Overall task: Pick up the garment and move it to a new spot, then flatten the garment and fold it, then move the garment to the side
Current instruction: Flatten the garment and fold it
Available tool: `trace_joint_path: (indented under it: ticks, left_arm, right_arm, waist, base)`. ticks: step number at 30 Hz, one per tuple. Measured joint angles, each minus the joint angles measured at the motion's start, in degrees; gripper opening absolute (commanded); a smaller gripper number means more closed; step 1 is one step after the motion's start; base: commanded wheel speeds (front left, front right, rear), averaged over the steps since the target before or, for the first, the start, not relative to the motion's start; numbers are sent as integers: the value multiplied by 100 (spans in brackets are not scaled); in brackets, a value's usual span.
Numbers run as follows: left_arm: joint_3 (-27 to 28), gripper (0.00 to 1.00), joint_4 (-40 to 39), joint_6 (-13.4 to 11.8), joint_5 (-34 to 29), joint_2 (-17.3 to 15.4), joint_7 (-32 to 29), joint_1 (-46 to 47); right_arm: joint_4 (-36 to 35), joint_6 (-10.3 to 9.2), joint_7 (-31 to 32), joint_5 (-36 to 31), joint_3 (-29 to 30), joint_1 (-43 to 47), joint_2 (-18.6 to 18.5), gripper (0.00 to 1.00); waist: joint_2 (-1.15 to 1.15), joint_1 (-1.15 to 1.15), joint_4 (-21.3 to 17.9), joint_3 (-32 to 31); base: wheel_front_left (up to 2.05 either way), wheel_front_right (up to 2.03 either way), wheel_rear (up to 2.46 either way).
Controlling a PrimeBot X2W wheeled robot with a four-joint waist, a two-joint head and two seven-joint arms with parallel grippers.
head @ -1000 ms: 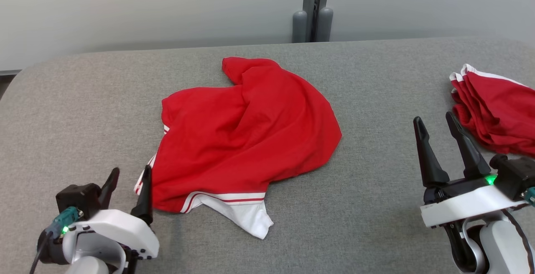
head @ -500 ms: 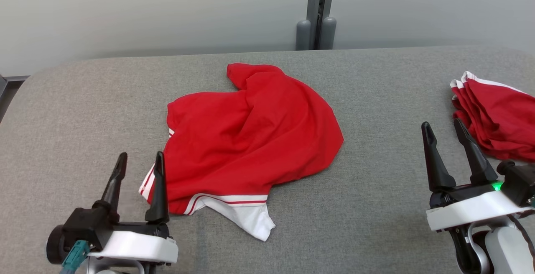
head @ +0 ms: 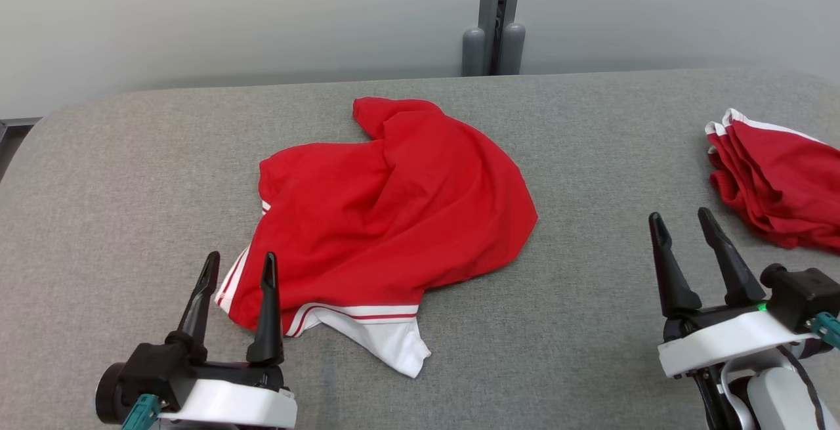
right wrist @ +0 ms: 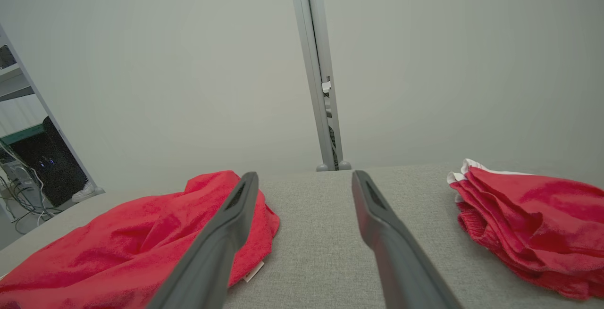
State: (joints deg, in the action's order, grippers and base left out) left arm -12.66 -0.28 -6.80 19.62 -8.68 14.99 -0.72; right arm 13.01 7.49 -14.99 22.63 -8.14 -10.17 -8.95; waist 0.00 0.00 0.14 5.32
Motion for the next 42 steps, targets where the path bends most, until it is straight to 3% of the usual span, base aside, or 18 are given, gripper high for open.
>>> trace_joint_path:
  ticks: [5, 10, 15, 26, 27, 28, 29, 30, 31, 42]
  left_arm:
    - [86, 100, 103, 246, -153, 192, -1, 14]
    - [82, 100, 194, 448, -258, 343, 0, 131]
    - [89, 100, 294, 577, -327, 449, 1, 254]
    - [107, 100, 513, 733, -346, 568, 0, 352]
    - [114, 100, 525, 734, -339, 569, 0, 352]
    - [129, 100, 530, 753, -339, 572, 0, 352]
    - [134, 100, 541, 756, -338, 576, 0, 351]
    - [142, 100, 553, 759, -337, 578, 0, 351]
    - [153, 100, 564, 767, -334, 577, 0, 352]
    - [112, 100, 625, 780, -234, 586, 0, 401]
  right_arm:
    - [435, 0, 151, 155, -364, -198, -151, 100]
    - [1118, 0, 766, 627, -861, -760, -372, 100]
    - [1900, 1, 1391, 972, -1247, -1611, -620, 100]
    - [3654, 0, 2621, 1482, -1649, -2655, -695, 100]
    - [3773, 0, 2657, 1529, -1645, -2698, -677, 87]
    - [3849, 0, 2665, 1566, -1644, -2742, -648, 45]
    - [3932, 0, 2666, 1579, -1653, -2788, -610, 22]
    - [3977, 0, 2652, 1579, -1669, -2818, -582, 22]
    - [3998, 0, 2583, 1580, -1681, -2838, -565, 0]
    - [3731, 0, 2001, 1541, -2217, -3348, -335, 0]
  waist:
    - [0, 0, 101, 1]
    - [0, 0, 333, 69]
    - [0, 0, 715, 203]
    - [0, 0, 1509, 453]
    - [0, 0, 1546, 464]
    - [0, 0, 1573, 474]
    - [0, 0, 1591, 482]
    - [0, 0, 1599, 488]
    - [0, 0, 1600, 489]
    - [0, 0, 1644, 475]
  base:
    - [0, 0, 0]
    - [0, 0, 0]
    - [0, 0, 0]
    - [0, 0, 0]
    - [0, 0, 0]
    - [0, 0, 0]
    - [0, 0, 0]
    - [0, 0, 0]
    - [0, 0, 0]
    - [0, 0, 0]
